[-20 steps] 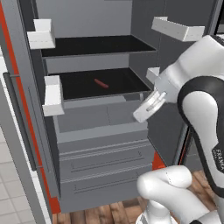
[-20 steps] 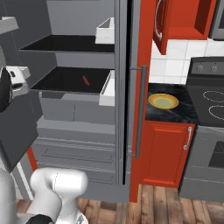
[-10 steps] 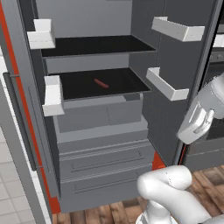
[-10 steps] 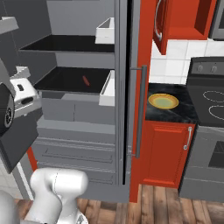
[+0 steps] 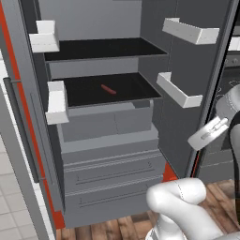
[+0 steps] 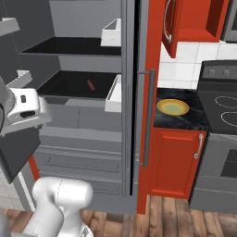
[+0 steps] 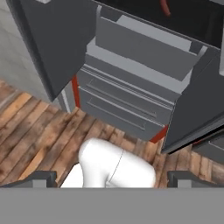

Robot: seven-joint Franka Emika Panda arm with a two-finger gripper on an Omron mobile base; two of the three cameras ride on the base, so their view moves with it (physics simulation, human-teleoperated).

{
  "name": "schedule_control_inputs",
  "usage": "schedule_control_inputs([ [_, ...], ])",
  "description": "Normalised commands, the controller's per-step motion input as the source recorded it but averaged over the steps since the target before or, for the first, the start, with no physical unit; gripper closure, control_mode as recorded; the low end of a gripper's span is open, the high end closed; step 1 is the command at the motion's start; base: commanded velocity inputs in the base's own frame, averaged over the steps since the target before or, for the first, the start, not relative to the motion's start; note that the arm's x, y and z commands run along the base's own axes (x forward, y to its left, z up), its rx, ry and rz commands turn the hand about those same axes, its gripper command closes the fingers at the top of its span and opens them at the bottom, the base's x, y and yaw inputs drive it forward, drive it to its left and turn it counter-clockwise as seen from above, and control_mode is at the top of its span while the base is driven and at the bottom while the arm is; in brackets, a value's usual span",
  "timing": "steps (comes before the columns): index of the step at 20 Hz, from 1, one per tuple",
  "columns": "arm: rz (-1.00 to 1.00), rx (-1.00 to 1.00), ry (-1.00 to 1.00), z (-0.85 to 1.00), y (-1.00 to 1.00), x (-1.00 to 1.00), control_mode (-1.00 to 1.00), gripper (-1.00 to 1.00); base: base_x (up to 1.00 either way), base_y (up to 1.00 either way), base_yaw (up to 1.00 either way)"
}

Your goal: Move the hot dog bun to the plate on the dining table and place the condiment next to that plate. Then navigate to the fridge and take the sausage and place it on the plate as well.

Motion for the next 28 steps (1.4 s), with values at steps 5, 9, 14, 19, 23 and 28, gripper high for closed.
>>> schedule_control_inputs([
  [5, -0.21, 0.00, 0.00, -0.02, 0.03, 0.01, -1.00, -1.00, 0.00, 0.00, 0.00],
  [9, -0.14, 0.00, 0.03, 0.00, 0.00, 0.06, -1.00, -1.00, 0.00, 0.00, 0.00],
  [14, -0.04, 0.00, 0.02, -0.01, 0.00, 0.02, -1.00, -1.00, 0.00, 0.00, 0.00],
  [19, -0.10, 0.00, 0.00, -0.02, 0.00, -0.02, -1.00, -1.00, 0.00, 0.00, 0.00],
  [23, -0.03, 0.01, 0.01, 0.00, 0.00, 0.00, -1.00, -1.00, 0.00, 0.00, 0.00],
  [28, 0.00, 0.00, 0.00, 0.00, 0.00, 0.00, 1.00, -1.00, 0.25, 0.34, 0.00],
])
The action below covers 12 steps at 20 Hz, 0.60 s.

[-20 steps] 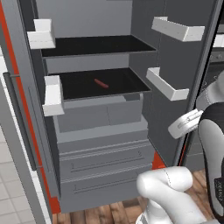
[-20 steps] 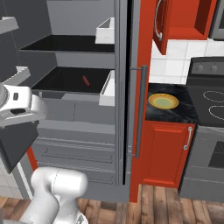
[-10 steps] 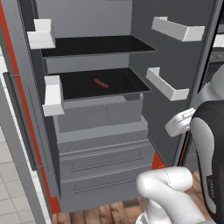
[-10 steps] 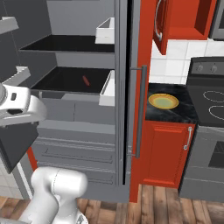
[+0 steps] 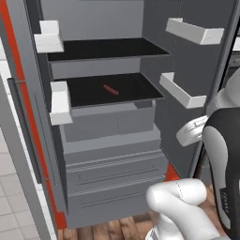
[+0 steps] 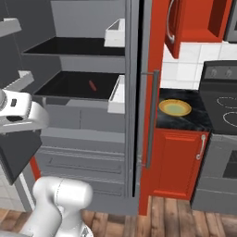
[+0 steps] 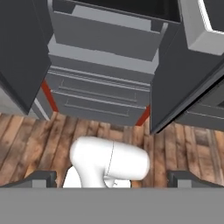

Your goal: Move the hot dog bun to the plate on the dining table and place the condiment next to that plate. Then navigate to the fridge and take the sausage and place it on the plate as well.

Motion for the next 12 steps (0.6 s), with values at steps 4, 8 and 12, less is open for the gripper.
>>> schedule_control_inputs([
  [4, 0.00, 0.00, 0.00, 0.00, 0.00, 0.00, 1.00, -1.00, 0.48, 0.50, 0.00],
  [8, 0.00, 0.00, 0.00, 0.00, 0.00, 0.00, 1.00, -1.00, 0.51, 0.36, 0.00],
  [12, 0.00, 0.00, 0.00, 0.00, 0.00, 0.00, 1.00, -1.00, 0.65, 0.18, 0.00],
])
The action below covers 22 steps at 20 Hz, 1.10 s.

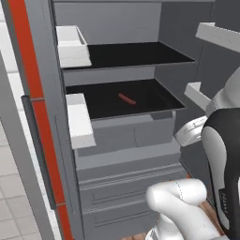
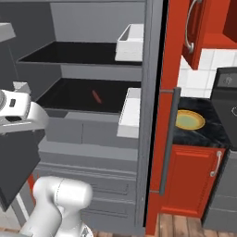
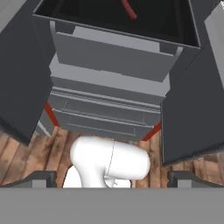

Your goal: Move the hot dog bun to the plate on the dining table and place the condiment next to that plate. Then navigate to the fridge and take the sausage and place it on the plate as well.

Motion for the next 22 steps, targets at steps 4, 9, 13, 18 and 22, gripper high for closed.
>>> schedule_control_inputs([
  [4, 0.00, 0.00, 0.00, 0.00, 0.00, 0.00, 1.00, -1.00, 0.63, 0.02, 0.00],
  [9, 0.00, 0.00, 0.00, 0.00, 0.00, 0.00, 1.00, -1.00, 0.68, 0.12, 0.00],
  [13, 0.00, 0.00, 0.00, 0.00, 0.00, 0.00, 1.00, -1.00, 0.64, 0.15, 0.00],
  [18, 0.00, 0.00, 0.00, 0.00, 0.00, 0.00, 1.00, -1.00, 0.63, 0.05, 0.00],
  [22, 0.00, 0.02, 0.00, -0.06, 0.00, 0.15, -1.00, -1.00, 0.41, 0.00, 0.00],
])
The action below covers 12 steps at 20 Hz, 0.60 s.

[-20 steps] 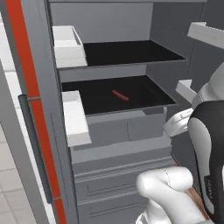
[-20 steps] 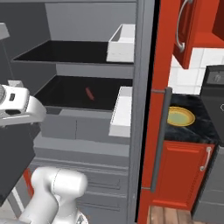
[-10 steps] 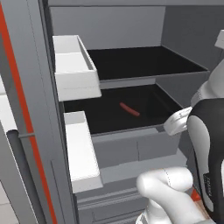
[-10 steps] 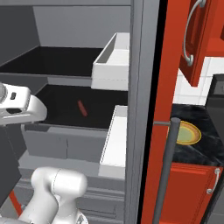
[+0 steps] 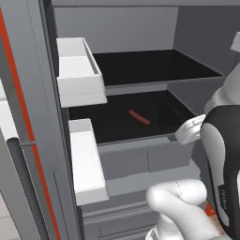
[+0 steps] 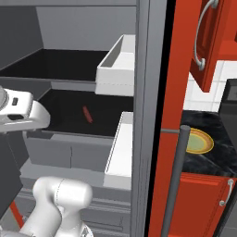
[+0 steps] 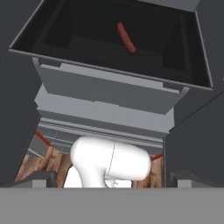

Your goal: Move the hot dog bun to the plate on the dining table and place the condiment next to that plate. Then navigate to the fridge and take the sausage and place it on the plate as well.

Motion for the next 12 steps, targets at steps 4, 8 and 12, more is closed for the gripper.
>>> schedule_control_inputs([
  [4, 0.05, 0.08, 0.00, -0.28, 0.00, 0.75, -1.00, -1.00, 0.00, 0.00, 0.00],
  [8, 0.09, 0.03, 0.00, -0.39, 0.00, 0.94, -1.00, -1.00, 0.00, 0.00, 0.00],
  [12, 0.04, 0.00, 0.00, -0.42, 0.05, 0.92, -1.00, -1.00, 0.00, 0.00, 0.00],
])
